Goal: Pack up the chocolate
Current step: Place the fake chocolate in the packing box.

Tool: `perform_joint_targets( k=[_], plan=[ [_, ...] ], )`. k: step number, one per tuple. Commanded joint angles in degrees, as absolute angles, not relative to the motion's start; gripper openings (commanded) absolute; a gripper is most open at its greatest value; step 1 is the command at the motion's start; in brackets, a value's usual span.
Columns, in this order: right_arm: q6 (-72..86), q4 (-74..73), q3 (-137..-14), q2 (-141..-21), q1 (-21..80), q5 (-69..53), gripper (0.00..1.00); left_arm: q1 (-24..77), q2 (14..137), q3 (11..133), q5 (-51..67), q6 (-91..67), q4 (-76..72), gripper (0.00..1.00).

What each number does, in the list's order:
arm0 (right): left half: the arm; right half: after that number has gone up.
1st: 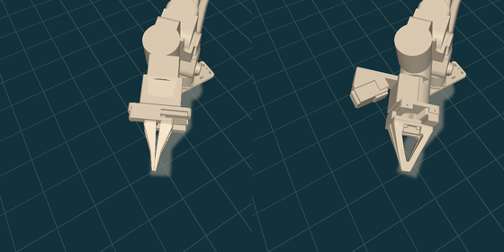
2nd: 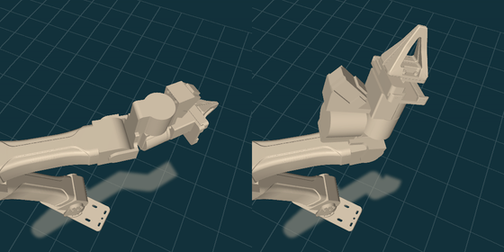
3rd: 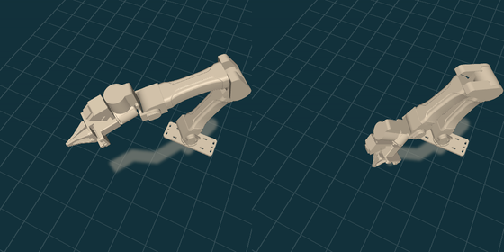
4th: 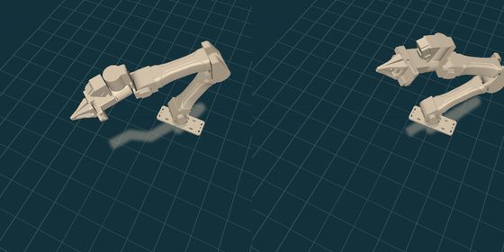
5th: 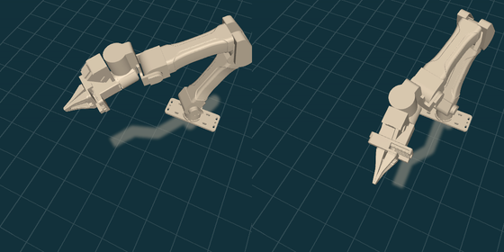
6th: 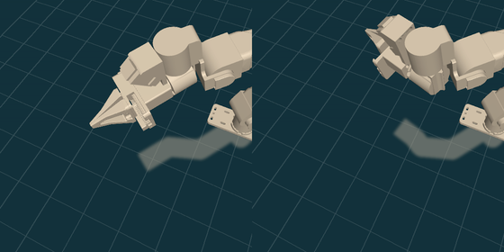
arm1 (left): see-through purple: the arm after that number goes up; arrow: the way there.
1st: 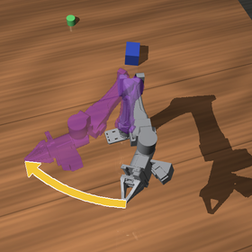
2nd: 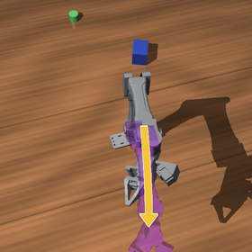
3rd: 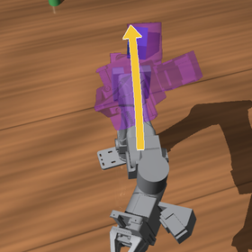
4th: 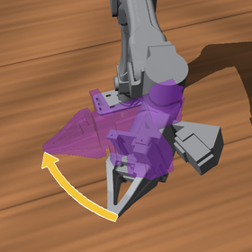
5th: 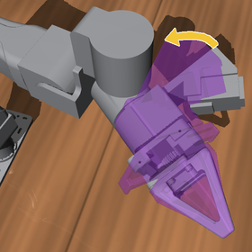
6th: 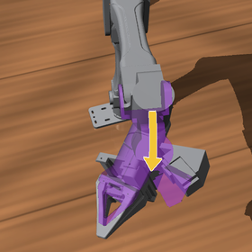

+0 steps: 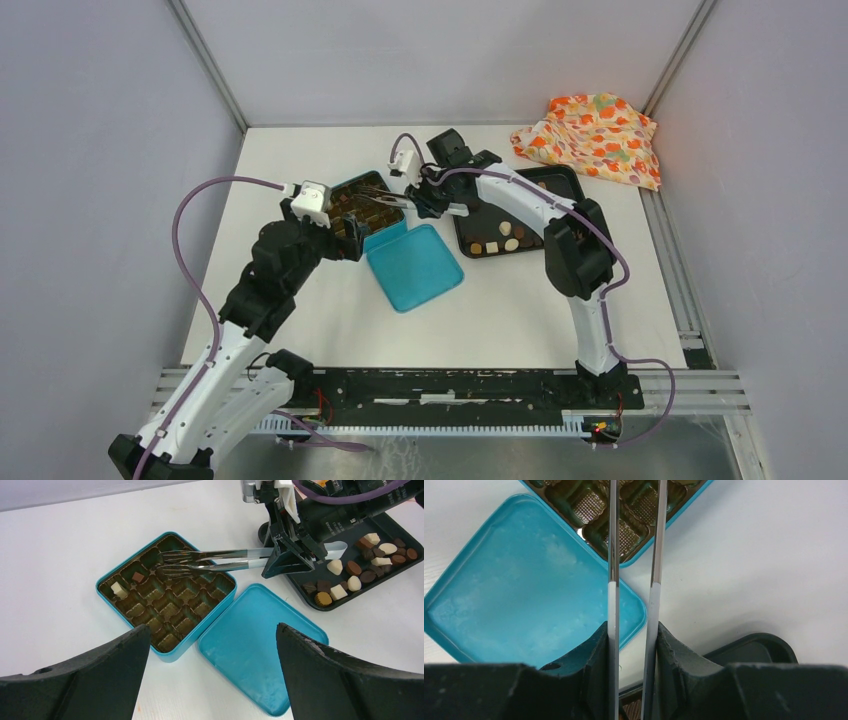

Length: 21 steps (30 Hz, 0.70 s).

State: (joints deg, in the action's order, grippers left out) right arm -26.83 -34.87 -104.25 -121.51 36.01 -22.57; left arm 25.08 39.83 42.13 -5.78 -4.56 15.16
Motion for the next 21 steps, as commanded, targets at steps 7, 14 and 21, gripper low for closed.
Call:
perform_joint_targets(
  k=[7, 14, 21],
  plan=[
    [-26.63, -33.49, -108.87, -122.28, 36.41, -20.19, 0.35, 24.81, 39.02, 43.42, -6.07, -4.33, 14.41, 1.00],
    [-26.63, -33.73, -109.37, -122.65, 36.65, -20.33, 0.44, 24.79, 39.02, 43.42, -6.24, -4.32, 14.41, 1.00],
    [-26.81, -34.07, -109.53, -121.86, 36.74, -20.74, 0.45, 24.83, 39.03, 43.42, -6.36, -4.26, 14.44, 1.00]
  ],
)
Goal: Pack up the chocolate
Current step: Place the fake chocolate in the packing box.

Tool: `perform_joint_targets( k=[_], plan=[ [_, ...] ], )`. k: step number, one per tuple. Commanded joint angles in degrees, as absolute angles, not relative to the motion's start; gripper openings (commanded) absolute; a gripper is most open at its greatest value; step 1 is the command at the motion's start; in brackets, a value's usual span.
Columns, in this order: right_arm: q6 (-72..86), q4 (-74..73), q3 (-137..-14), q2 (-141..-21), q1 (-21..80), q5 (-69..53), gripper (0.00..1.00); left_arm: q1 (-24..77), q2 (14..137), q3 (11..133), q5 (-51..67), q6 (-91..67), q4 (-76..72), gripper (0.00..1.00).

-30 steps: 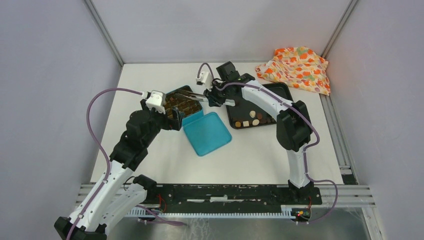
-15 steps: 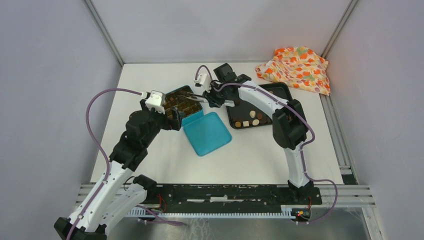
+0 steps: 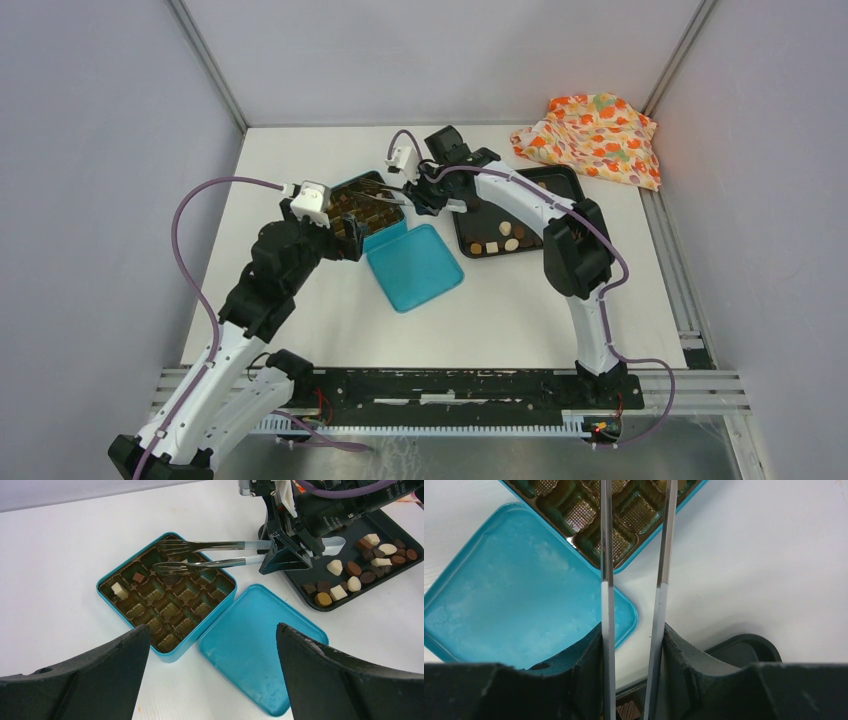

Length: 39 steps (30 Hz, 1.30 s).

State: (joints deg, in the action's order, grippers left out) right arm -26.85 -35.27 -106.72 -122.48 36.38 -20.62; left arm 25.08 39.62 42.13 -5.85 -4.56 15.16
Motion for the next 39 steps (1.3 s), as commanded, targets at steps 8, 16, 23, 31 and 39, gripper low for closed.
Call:
perform_joint_targets(
  k=[8, 16, 23, 31, 39],
  plan=[
    [-27.84, -33.94, -103.98, -114.88, 36.67, -23.28, 0.43, 24.83, 38.93, 43.42, -6.44, -4.31, 14.49, 1.00],
    [-28.80, -31.59, -93.23, -104.31, 35.05, -24.94, 0.43, 24.81, 38.48, 43.42, -6.41, -4.35, 14.41, 1.00],
    [-29.96, -27.91, -80.04, -94.41, 29.29, -27.02, 0.43, 24.85, 38.32, 43.33, -6.27, -4.44, 14.41, 1.00],
    [-29.23, -23.39, -65.83, -85.00, 13.90, -34.80, 0.43, 24.79, 38.56, 43.33, -5.88, -4.42, 14.33, 1.00],
    [-30.04, -23.30, -58.27, -79.86, 0.38, -34.19, 0.43, 24.79, 39.20, 43.45, -5.92, -4.46, 14.41, 1.00]
  ],
)
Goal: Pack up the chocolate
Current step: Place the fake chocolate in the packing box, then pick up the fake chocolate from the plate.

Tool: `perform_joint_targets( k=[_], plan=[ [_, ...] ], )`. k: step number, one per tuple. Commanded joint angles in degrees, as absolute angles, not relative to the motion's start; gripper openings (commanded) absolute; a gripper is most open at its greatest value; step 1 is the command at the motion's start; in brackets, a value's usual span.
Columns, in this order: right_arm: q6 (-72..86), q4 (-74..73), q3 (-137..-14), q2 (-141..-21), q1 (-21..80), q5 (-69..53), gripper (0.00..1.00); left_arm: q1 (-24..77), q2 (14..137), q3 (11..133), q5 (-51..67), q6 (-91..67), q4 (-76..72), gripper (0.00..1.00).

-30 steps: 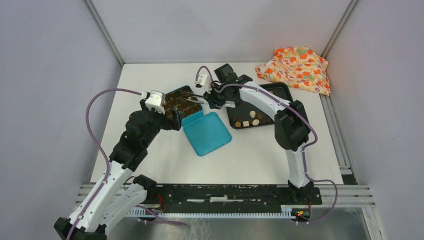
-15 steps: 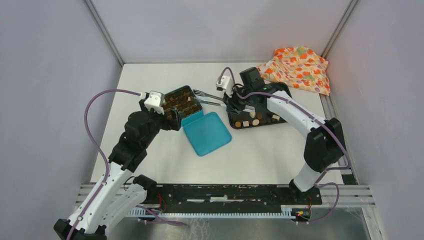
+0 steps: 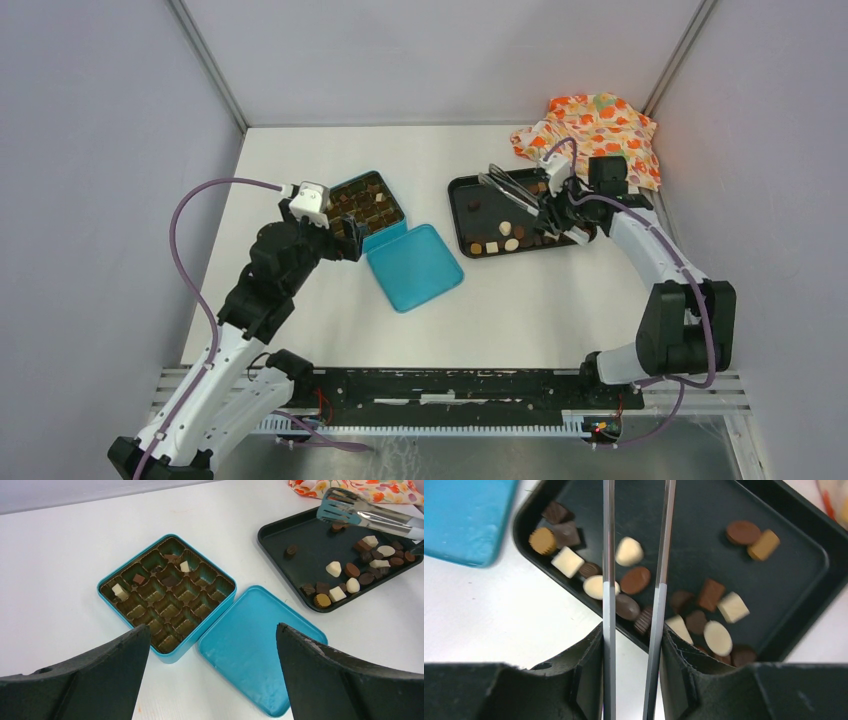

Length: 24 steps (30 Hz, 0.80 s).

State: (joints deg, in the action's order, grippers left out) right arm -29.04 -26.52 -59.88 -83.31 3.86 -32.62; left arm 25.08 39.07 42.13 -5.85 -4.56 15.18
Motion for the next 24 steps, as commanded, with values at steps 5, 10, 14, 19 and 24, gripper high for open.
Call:
perform_joint_targets(
  k=[5, 10, 14, 19, 24],
  plan=[
    [-31.70, -24.44, -55.98, -78.38, -4.13, -28.75, 0.43, 24.81, 39.46, 43.42, -5.39, -4.42, 14.41, 1.00],
    [-32.34, -25.87, -54.49, -77.35, -6.85, -25.97, 0.43, 24.79, 39.63, 43.42, -4.91, -4.50, 14.32, 1.00],
    [-32.02, -25.32, -53.62, -77.20, -10.24, -22.60, 0.43, 24.79, 39.56, 43.42, -4.67, -4.57, 14.33, 1.00],
    [-32.04, -25.18, -53.61, -79.28, -11.67, -19.78, 0.43, 24.83, 39.47, 43.42, -4.50, -4.65, 14.24, 1.00],
    [-32.16, -25.66, -53.95, -81.33, -12.13, -19.14, 0.43, 24.83, 39.10, 43.42, -4.48, -4.65, 14.24, 1.00]
  ],
)
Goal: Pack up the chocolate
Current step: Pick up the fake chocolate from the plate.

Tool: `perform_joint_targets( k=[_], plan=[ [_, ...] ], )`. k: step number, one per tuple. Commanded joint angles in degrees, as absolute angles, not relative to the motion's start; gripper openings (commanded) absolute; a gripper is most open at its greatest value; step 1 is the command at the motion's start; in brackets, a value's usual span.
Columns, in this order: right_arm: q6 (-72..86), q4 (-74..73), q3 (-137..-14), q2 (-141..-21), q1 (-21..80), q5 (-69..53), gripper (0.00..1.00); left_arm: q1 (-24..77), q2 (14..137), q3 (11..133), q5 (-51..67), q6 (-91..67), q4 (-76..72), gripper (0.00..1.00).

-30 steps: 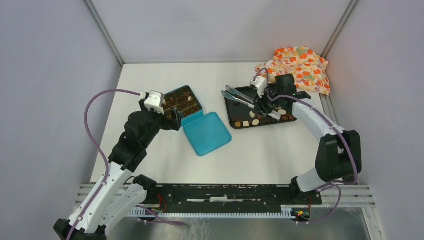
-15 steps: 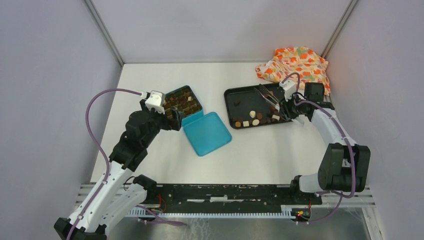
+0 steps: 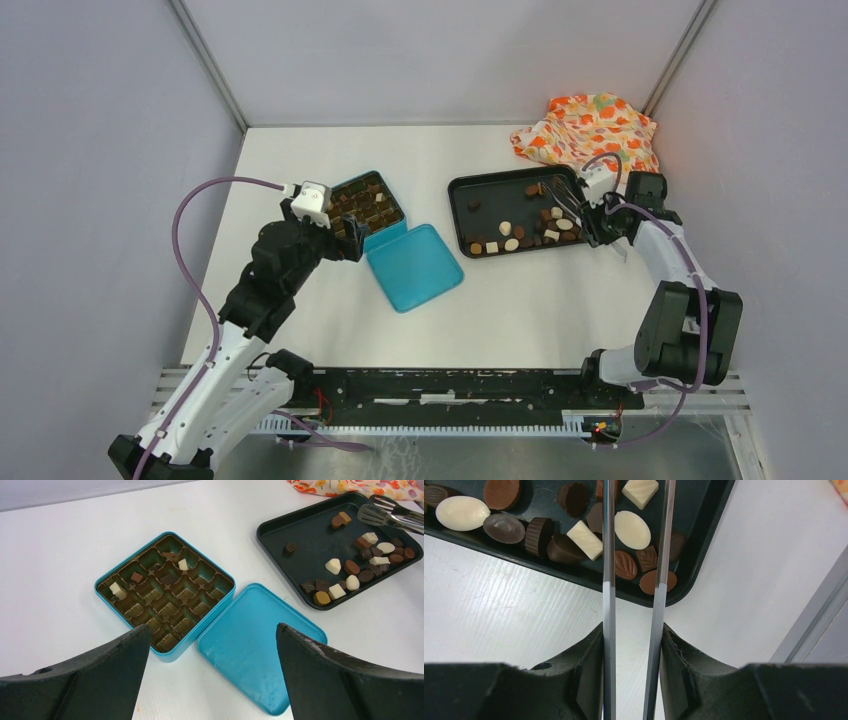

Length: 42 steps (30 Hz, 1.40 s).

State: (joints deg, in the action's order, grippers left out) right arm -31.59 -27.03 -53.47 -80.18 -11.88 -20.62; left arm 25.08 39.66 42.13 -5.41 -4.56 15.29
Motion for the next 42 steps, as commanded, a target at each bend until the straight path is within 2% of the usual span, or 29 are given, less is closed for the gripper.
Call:
perform_joint_targets(
  k=[1, 42],
  plan=[
    [-32.15, -25.53, -53.98, -81.61, -12.09, -19.07, 0.43, 24.80, 39.11, 43.42, -4.48, -4.62, 14.24, 1.00],
    [-28.57, -25.77, -65.09, -94.27, -11.16, -19.21, 0.43, 24.76, 38.06, 43.34, -3.61, -4.83, 13.88, 1.00]
  ],
)
